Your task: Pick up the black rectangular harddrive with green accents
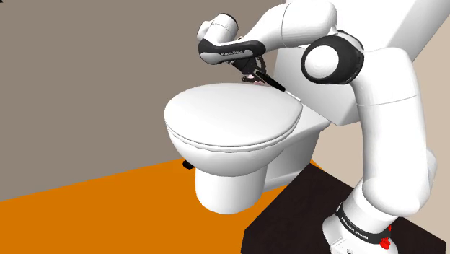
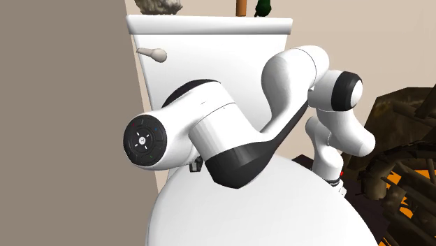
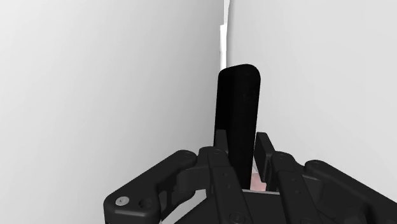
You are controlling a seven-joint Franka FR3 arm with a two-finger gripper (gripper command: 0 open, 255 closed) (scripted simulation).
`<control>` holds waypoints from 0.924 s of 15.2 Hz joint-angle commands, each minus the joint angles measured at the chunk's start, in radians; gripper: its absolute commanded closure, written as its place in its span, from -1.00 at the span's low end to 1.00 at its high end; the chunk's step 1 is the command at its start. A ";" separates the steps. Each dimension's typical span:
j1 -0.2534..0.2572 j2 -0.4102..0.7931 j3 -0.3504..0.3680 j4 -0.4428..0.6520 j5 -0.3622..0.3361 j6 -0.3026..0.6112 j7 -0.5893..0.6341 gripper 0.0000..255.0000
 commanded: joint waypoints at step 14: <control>0.020 0.016 -0.010 0.108 -0.036 -0.070 -0.072 1.00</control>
